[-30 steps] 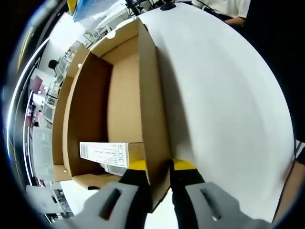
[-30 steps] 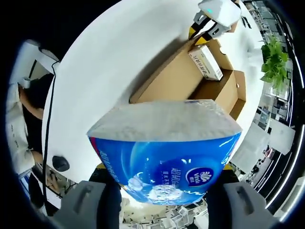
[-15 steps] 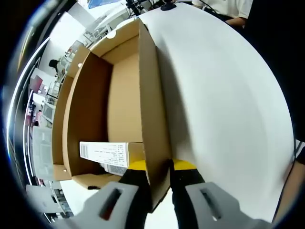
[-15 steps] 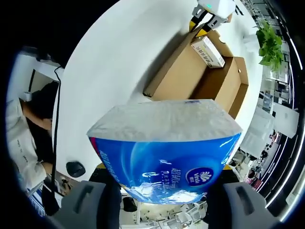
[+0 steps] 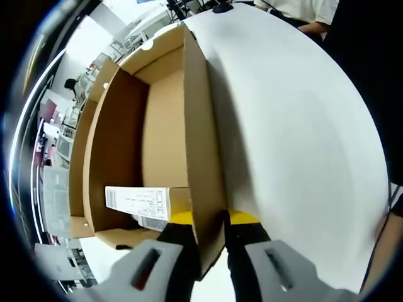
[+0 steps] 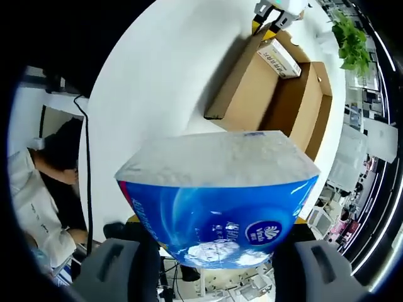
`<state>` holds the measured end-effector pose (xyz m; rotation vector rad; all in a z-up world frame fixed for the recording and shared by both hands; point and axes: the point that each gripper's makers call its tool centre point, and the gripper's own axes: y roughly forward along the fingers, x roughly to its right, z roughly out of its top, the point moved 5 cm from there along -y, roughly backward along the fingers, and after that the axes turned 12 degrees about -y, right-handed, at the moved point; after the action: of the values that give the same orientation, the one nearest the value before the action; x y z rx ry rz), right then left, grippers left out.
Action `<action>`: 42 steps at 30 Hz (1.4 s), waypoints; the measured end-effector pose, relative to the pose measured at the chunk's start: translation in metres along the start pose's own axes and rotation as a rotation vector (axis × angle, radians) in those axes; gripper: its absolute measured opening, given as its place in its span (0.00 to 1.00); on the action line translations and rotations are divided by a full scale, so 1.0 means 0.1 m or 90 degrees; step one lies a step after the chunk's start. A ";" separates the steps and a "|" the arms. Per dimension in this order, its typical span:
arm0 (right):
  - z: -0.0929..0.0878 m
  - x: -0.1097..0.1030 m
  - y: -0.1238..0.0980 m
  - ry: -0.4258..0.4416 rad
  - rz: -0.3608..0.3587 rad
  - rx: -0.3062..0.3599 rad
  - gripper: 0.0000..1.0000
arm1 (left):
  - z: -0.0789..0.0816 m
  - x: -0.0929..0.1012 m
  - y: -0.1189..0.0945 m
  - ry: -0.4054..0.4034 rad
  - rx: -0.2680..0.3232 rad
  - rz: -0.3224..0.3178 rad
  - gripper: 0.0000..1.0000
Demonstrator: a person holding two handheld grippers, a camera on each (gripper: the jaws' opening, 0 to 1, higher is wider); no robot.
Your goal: Operate the shoe box by opening the lid, removing the specified soft item, and placing it in the target area until the item is outside and the box remains undamaged.
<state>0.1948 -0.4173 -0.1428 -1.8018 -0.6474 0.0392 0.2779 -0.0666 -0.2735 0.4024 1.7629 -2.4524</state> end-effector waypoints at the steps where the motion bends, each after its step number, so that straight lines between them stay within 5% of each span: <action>1: -0.01 -0.02 0.02 0.000 -0.001 0.000 0.72 | 0.00 0.00 0.00 0.000 0.000 0.000 0.13; 17: 0.08 -0.40 0.24 0.064 0.009 0.018 0.71 | -0.01 0.01 0.00 0.001 -0.001 0.001 0.14; 42: 0.17 -0.91 0.67 0.147 0.084 0.035 0.71 | -0.01 0.00 0.00 0.000 -0.005 0.003 0.14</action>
<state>0.1394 -0.4556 -0.2350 -1.7621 -0.3599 -0.0604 0.2781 -0.0658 -0.2739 0.4056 1.7687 -2.4426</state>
